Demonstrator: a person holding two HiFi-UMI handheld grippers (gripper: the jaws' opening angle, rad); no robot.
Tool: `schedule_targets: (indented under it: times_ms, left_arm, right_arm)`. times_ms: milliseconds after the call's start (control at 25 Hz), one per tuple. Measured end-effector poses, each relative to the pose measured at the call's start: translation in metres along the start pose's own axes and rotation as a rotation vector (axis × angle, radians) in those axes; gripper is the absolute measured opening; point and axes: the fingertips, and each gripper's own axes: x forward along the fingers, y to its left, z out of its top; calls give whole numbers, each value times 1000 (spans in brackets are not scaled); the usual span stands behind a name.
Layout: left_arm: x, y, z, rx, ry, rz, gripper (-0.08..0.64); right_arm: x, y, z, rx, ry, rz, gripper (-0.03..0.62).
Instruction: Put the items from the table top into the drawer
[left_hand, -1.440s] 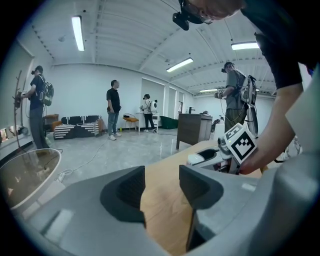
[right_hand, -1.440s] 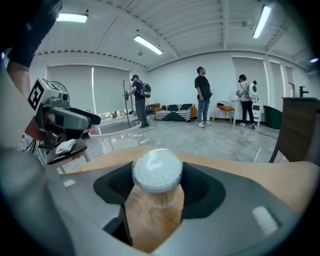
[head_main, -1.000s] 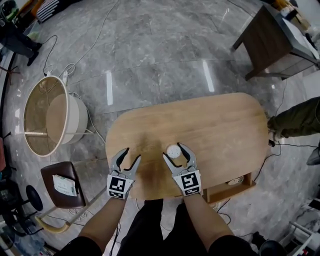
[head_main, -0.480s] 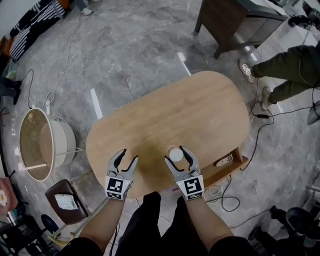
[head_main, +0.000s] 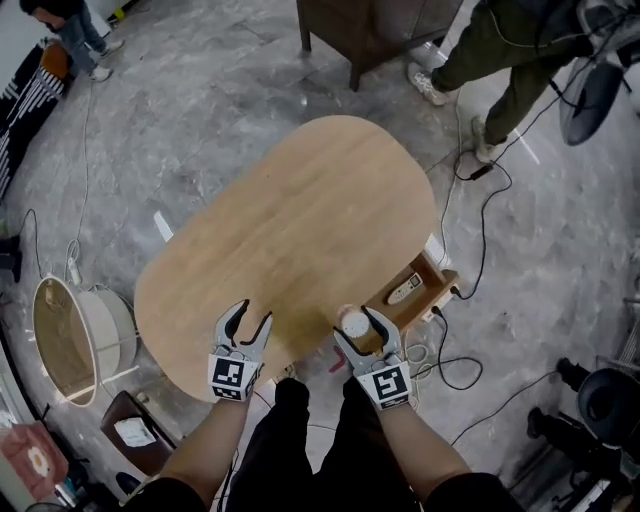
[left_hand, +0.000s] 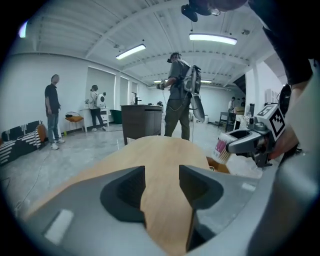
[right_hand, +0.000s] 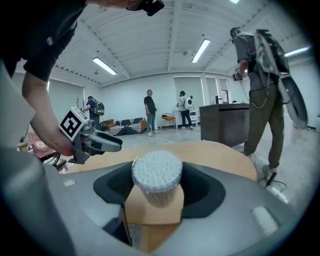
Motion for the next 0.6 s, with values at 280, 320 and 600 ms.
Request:
schedule_targets:
  times_ms: [280, 320, 600]
  left_arm:
    - [34, -58, 9, 58, 28, -80, 219]
    - [38, -64, 10, 71, 27, -89, 219]
    - [58, -92, 15, 96, 32, -132, 218]
  right_arm:
    - [-48, -38, -67, 62, 71, -69, 301]
    - [-51, -43, -76, 73, 81, -74, 301]
    - [-43, -59, -115, 107, 112, -71, 301]
